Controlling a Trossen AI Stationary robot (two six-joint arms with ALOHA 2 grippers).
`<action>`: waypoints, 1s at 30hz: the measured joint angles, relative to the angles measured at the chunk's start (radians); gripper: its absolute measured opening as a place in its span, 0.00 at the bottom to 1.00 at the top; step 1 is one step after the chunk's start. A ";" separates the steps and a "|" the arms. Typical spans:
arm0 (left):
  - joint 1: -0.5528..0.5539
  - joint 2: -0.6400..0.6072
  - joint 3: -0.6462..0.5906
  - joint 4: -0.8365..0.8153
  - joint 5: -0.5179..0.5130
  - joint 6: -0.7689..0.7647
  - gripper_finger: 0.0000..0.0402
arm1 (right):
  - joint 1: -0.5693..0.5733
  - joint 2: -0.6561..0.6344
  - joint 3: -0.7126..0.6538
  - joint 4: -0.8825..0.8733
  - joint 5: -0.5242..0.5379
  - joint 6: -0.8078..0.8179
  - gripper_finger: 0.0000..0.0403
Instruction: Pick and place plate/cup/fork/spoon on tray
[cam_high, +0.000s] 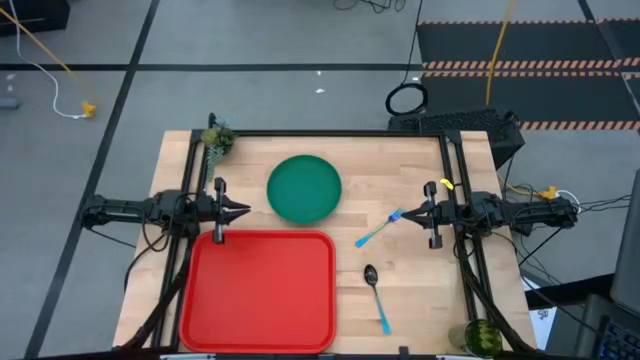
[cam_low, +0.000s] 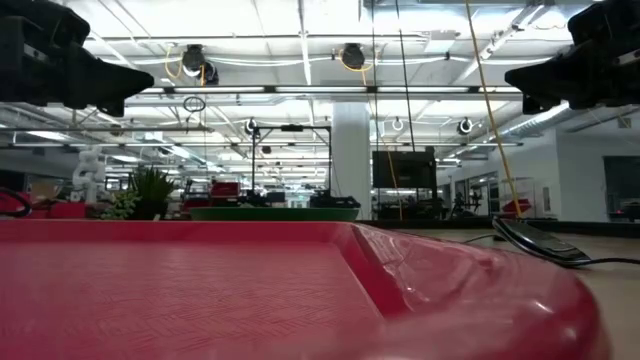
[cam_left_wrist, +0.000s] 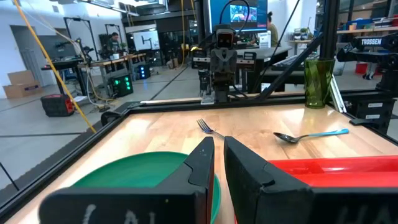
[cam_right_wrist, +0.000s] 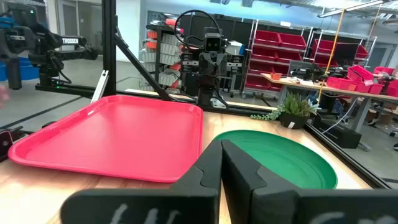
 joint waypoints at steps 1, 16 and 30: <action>0.000 0.000 0.000 0.000 0.000 0.000 0.10 | 0.000 0.000 0.000 0.000 0.000 0.000 0.00; 0.000 0.000 0.000 0.000 0.000 0.000 0.10 | 0.000 0.000 0.000 0.000 0.000 0.000 0.00; 0.000 0.000 -0.001 0.009 0.000 0.000 0.10 | -0.001 0.000 0.000 0.053 0.053 -0.034 0.00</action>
